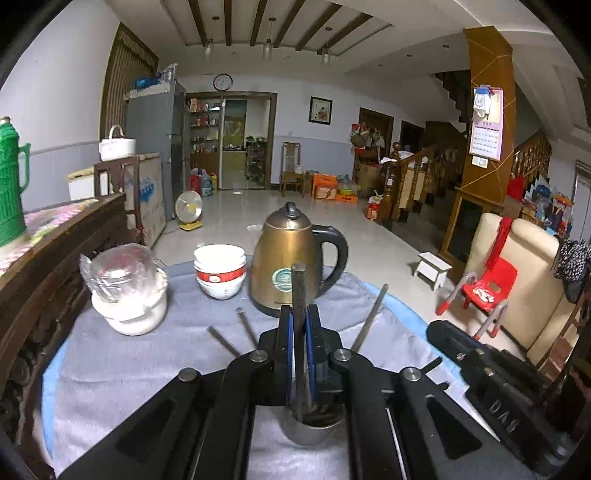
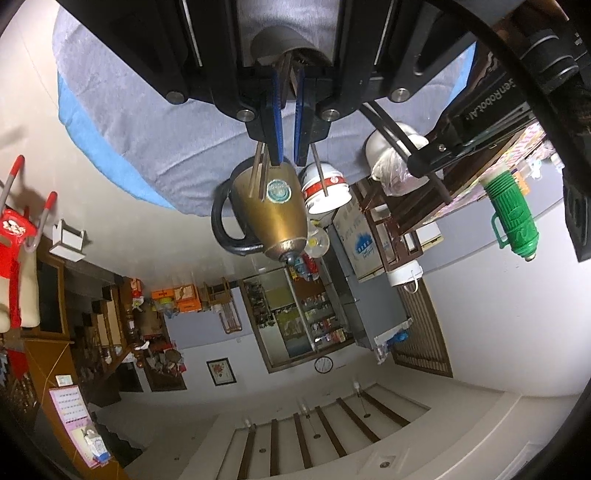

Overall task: Organize utensils
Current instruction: 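Lower both chopsticks into the grey holder with both tools, then open both tools to release the chopsticks and pull back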

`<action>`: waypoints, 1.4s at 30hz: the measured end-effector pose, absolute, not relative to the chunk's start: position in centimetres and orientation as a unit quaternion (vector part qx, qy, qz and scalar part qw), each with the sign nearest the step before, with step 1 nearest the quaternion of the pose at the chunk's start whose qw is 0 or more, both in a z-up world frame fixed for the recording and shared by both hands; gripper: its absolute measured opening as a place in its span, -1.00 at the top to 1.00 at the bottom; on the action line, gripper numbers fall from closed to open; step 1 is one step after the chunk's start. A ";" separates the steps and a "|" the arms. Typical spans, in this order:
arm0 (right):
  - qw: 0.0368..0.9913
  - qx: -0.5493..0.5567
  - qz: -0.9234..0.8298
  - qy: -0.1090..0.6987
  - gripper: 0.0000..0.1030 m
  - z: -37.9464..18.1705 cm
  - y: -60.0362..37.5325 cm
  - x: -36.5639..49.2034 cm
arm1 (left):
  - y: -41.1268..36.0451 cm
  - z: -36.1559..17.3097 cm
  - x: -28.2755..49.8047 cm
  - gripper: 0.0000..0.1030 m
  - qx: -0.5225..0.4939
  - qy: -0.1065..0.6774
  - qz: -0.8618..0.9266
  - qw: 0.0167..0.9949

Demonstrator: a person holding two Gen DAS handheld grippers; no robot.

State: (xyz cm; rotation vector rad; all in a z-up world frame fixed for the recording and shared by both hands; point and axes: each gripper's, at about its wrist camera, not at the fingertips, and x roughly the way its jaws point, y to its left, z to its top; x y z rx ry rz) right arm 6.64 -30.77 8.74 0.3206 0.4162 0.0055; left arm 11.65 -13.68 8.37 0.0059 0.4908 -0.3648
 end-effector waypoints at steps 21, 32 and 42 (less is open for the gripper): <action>0.966 0.194 0.037 0.164 -0.36 9.1 -31.0 -0.4 | -6.4 4.4 6.6 -0.57 0.046 0.315 -0.135 0.938; 0.968 0.151 0.020 0.201 -0.36 6.6 -28.9 -2.9 | -4.9 3.4 4.6 -0.64 0.060 0.332 -0.072 0.939; 0.965 0.120 0.038 0.230 -0.36 5.4 -24.9 -3.9 | -2.9 2.6 3.2 -0.68 0.067 0.343 -0.023 0.937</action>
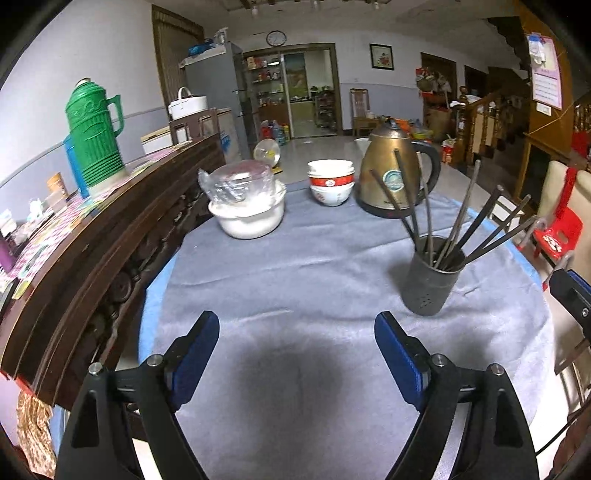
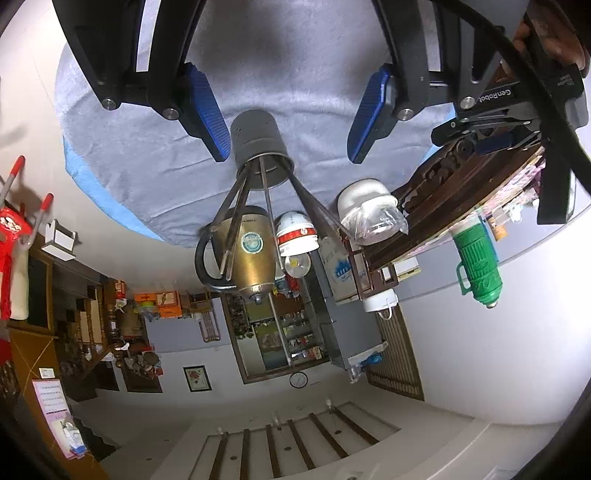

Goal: Organize utensils

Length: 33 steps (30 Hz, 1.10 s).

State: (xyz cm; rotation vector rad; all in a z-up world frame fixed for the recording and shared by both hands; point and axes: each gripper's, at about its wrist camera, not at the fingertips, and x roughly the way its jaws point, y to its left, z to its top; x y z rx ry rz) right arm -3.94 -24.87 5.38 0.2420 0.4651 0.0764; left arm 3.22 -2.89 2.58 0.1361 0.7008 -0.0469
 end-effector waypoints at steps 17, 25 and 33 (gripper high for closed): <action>0.966 0.093 0.025 0.238 -0.36 5.7 -22.0 -4.9 | -1.5 2.4 2.5 -0.69 0.065 0.346 0.008 0.936; 0.964 0.093 0.008 0.250 -0.36 5.5 -22.5 -5.0 | -2.1 3.1 2.1 -0.70 0.070 0.337 0.012 0.939; 0.963 0.100 0.001 0.250 -0.36 5.5 -23.1 -5.0 | -2.3 3.2 2.2 -0.70 0.073 0.339 0.028 0.937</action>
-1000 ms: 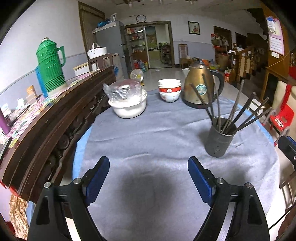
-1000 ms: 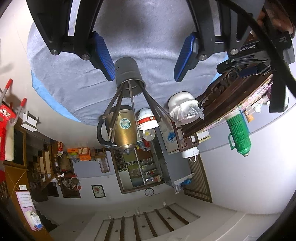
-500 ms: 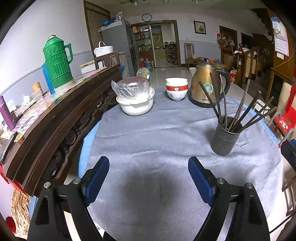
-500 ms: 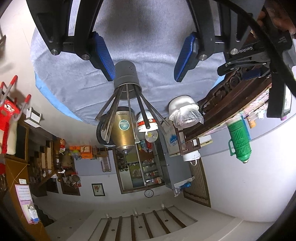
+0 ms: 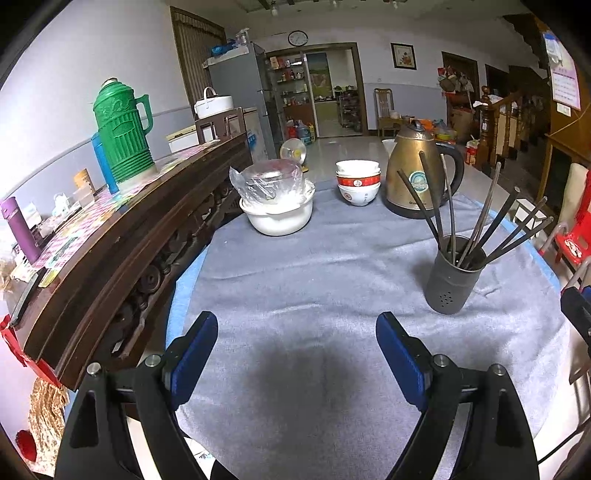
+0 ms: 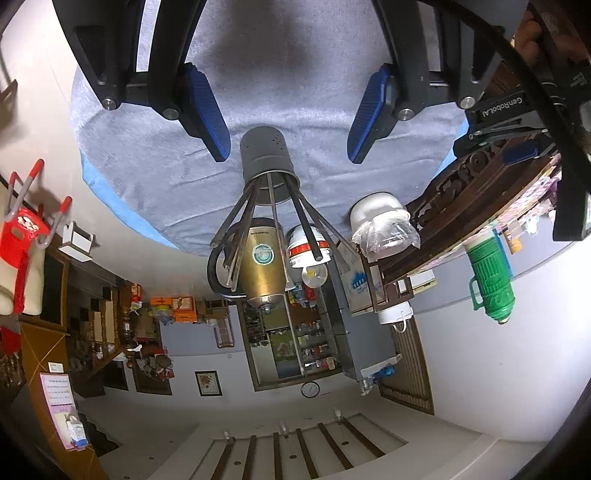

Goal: Organize utensils

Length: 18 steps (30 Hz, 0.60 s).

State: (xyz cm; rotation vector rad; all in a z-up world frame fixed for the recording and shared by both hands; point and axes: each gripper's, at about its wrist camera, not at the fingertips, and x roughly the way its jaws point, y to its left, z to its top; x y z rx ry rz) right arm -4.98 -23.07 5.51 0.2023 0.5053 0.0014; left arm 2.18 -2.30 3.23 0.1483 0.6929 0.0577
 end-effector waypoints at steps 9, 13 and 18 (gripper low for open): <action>0.964 0.101 0.000 0.246 -0.36 5.7 -23.3 -4.9 | -2.6 3.6 2.3 -0.70 0.076 0.336 0.038 0.938; 0.964 0.102 -0.001 0.247 -0.36 5.7 -23.4 -4.8 | -2.6 3.7 2.3 -0.70 0.076 0.335 0.038 0.938; 0.965 0.100 -0.004 0.243 -0.36 6.1 -23.4 -4.8 | -2.7 4.0 2.4 -0.70 0.074 0.333 0.037 0.939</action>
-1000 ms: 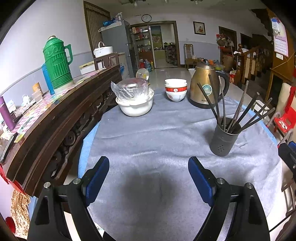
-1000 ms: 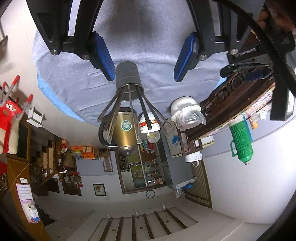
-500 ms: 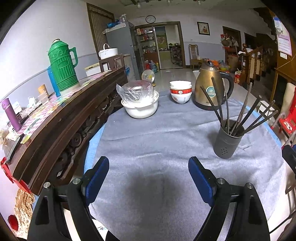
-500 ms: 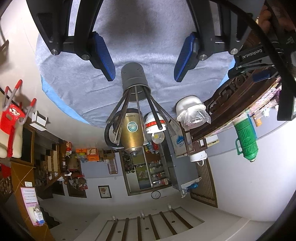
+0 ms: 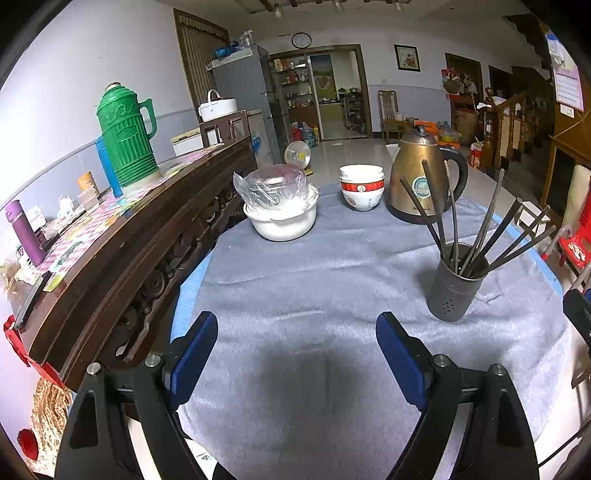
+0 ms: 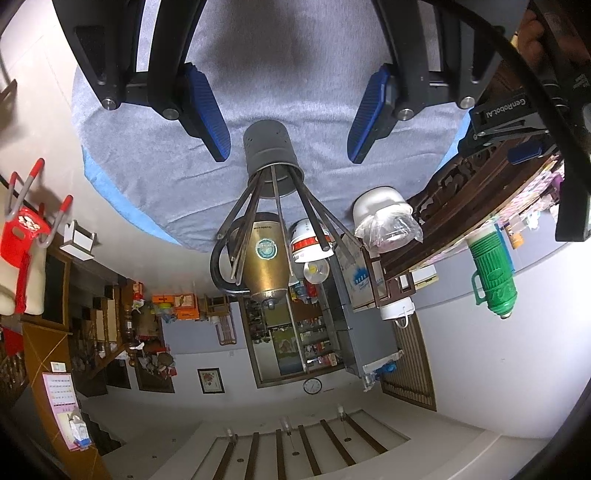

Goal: Organize utensils

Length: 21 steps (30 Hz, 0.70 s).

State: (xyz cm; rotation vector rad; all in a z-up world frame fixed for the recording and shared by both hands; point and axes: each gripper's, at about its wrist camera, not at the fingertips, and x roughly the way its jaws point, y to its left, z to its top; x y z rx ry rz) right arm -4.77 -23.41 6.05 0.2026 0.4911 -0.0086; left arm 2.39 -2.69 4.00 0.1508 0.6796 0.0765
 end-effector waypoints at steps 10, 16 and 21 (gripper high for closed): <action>0.966 0.094 -0.002 0.242 -0.36 6.4 -22.8 -4.6 | -2.0 4.4 2.2 -0.71 0.071 0.327 0.039 0.942; 0.967 0.088 0.000 0.239 -0.36 6.8 -22.2 -4.6 | -1.8 4.6 2.0 -0.71 0.069 0.323 0.037 0.943; 0.967 0.088 0.000 0.239 -0.36 6.9 -22.1 -4.5 | -1.7 4.7 1.9 -0.71 0.070 0.323 0.035 0.943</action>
